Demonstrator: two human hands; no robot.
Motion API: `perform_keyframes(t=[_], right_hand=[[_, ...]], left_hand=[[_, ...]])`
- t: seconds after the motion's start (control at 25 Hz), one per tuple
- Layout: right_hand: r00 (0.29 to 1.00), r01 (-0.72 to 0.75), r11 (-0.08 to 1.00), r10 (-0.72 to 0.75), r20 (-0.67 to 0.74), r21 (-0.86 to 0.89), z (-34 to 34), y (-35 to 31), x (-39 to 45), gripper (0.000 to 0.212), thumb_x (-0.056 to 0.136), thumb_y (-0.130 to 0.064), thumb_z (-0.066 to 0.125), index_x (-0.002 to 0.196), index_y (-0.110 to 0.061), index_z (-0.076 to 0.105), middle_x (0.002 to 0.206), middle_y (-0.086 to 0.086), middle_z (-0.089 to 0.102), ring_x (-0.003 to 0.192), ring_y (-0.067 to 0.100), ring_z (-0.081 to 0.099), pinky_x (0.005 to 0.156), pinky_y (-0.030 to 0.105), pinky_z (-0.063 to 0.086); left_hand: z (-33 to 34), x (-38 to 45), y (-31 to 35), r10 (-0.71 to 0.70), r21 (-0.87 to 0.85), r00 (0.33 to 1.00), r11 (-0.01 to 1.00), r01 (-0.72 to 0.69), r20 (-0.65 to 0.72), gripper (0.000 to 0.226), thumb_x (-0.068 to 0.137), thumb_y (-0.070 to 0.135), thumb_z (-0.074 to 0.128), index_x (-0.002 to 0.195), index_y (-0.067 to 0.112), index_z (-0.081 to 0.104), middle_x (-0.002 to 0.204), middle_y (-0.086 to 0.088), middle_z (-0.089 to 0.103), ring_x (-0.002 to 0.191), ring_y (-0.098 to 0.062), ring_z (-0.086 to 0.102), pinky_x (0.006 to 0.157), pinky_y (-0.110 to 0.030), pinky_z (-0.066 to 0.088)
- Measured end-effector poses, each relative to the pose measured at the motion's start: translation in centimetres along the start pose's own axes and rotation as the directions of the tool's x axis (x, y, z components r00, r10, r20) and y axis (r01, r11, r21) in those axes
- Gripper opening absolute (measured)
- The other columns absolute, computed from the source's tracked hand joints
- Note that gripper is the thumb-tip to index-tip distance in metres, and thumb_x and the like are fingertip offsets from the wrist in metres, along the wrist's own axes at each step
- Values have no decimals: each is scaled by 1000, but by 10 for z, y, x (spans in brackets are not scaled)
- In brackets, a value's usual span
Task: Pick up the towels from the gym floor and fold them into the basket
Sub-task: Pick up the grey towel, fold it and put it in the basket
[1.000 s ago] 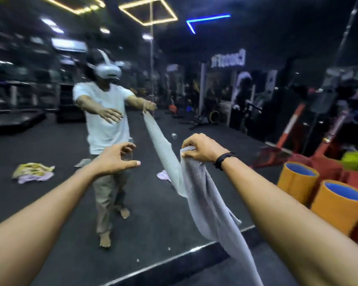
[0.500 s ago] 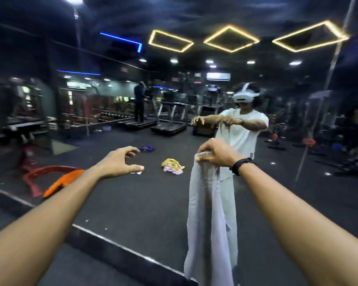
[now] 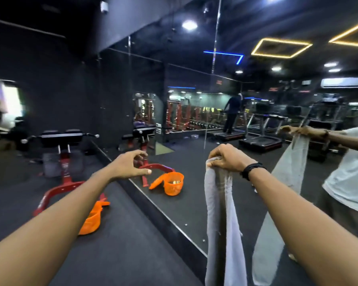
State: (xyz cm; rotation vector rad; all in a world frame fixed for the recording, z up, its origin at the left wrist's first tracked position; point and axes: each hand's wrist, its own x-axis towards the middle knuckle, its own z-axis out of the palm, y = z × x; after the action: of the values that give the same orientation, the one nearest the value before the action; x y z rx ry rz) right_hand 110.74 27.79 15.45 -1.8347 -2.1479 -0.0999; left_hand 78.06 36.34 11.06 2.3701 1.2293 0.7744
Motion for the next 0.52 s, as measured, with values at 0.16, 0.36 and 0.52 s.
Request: perform_keyframes(t=[0.16,0.36,0.52], right_hand=[[999,51,997,-50,-19,52,41,-55,105,8,84,-29,67,85,-24,74,91,-4,74,88,18,65,80,39,52],[986,167,981,-168,-1,102,100,-121,214,11,85,-31,68,90,-24,75,98,0,74,93,22,65,80,37,51],[955,294,949,-297,15,117,145,-158,300,14,86,-25,68,94,-16,76,98,3,74,92,22,65,74,28,45]], left_hand=[[-66,3,-93,-110,50,993,992,112,-44,69,65,48,81,124,21,56,114,0,60,108,-14,57,96,-27,44],[-110,2,-195,-221,64,970,972,228,-102,63,73,36,81,126,17,55,117,-3,60,110,-13,56,97,-26,44],[-133,15,-268,-308,85,941,943,321,-139,64,74,35,80,129,17,54,120,-4,59,106,-11,53,93,-23,41]])
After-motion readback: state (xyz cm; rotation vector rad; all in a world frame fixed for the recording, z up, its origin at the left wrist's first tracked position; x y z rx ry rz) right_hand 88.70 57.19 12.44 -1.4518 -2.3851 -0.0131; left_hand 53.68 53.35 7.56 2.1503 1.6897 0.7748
